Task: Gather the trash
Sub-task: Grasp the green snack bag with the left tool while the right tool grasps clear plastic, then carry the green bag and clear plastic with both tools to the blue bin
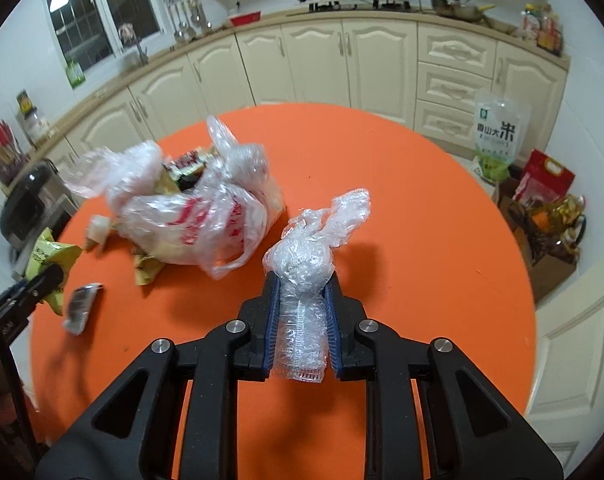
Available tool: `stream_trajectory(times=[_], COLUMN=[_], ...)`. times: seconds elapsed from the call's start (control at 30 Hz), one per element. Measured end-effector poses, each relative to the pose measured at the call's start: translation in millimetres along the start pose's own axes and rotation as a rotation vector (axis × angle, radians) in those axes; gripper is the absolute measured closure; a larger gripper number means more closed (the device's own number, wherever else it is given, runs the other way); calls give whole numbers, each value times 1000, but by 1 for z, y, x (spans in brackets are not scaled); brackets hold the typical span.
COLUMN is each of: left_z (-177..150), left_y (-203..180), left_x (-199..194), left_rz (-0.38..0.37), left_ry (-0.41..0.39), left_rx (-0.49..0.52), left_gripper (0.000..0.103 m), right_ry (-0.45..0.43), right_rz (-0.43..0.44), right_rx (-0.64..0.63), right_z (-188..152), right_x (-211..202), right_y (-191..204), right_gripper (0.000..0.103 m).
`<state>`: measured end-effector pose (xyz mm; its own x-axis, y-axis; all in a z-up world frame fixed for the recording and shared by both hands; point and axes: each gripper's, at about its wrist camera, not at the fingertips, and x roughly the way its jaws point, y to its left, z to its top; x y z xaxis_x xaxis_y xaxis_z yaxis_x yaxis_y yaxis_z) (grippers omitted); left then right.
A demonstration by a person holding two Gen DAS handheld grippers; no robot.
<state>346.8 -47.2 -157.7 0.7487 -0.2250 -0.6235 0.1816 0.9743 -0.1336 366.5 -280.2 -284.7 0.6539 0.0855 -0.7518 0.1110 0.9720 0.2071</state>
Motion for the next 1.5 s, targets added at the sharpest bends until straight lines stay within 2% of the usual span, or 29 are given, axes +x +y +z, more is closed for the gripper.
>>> stream_trajectory(times=[0.23,0.47,0.7,0.87,1.23,1.4,1.5], left_z=[-38,-69,-89,-93,-99,-80,-75], left_y=[-16,-34,-32,-54,-139,-173,-197], left_x=[-56,-115,-136,-154,-176,-163,-145], left_rz=[-21,-75,-101,-129,-314,-395,-448], left_ry=[-67,-147,-151,-171,-215,-216,-171], left_rx=[33,52,61,114,264,317,366], left_gripper=[82,82,82,81,81,81,81], right_ry=[-74,-173,-206,-236,-351,-397,-388], right_rz=[77,129,140,136,38,-42,-90], right_rx=[14,2,-4,16,107,170,233], right_z=[-13,-20,-30,-39,-53,-62,-70], right_x=[-53,-111,-135,-153,-221,-252,-254], right_y=[-1,11,8,-5,-75,-120,-157], right_gripper=[83,83,83,83,83,83,83])
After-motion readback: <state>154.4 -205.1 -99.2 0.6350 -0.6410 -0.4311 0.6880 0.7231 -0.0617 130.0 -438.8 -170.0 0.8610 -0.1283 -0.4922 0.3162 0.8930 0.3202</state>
